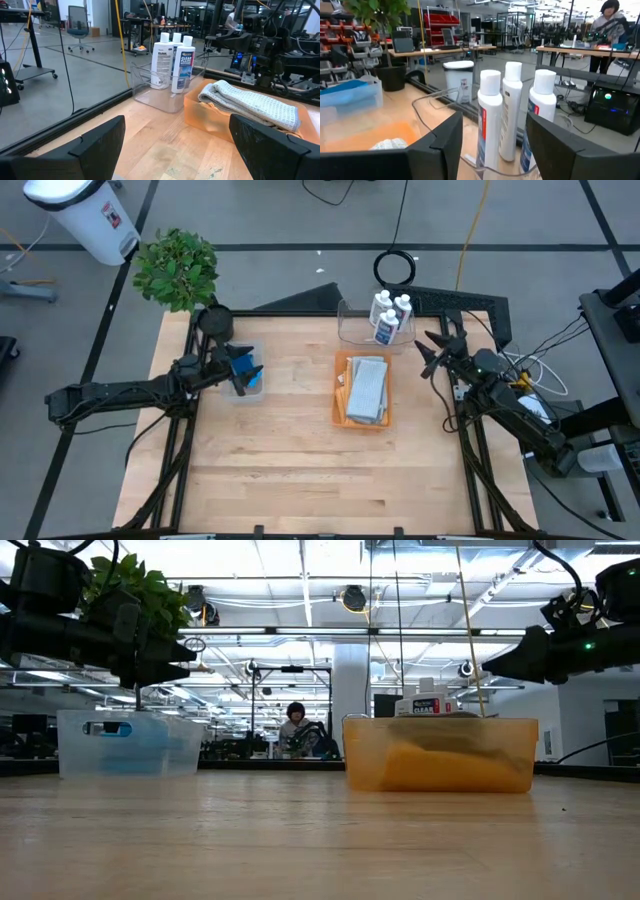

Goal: Pick & Place Kitchen Items
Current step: Return to Home Position

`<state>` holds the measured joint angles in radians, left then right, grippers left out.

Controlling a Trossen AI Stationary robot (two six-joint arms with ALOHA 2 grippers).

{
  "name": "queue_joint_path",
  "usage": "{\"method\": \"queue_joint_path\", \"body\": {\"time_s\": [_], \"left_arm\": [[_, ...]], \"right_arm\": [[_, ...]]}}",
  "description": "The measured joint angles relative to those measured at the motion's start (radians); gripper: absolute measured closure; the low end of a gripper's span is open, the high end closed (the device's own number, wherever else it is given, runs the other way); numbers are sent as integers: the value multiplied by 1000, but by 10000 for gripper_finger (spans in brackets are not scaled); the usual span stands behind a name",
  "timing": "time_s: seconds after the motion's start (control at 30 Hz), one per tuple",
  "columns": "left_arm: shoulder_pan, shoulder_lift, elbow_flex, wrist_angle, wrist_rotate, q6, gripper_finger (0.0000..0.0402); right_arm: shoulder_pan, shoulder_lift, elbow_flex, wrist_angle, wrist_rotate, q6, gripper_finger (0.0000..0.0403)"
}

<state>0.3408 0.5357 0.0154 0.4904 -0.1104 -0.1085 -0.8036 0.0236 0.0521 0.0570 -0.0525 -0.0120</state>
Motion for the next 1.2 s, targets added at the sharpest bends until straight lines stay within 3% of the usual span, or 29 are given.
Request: {"method": "queue_joint_path", "body": {"time_s": [0.77,0.97,1.2], "left_arm": [[0,0,0,0,0,-1,39],[0,0,0,0,-1,-1,39],[0,0,0,0,-1,-1,39]], "right_arm": [[1,4,-2,19,-28,26,216],[228,24,-2,44,-151,-46,219],[390,27,-2,43,-160,-8,220]]}}
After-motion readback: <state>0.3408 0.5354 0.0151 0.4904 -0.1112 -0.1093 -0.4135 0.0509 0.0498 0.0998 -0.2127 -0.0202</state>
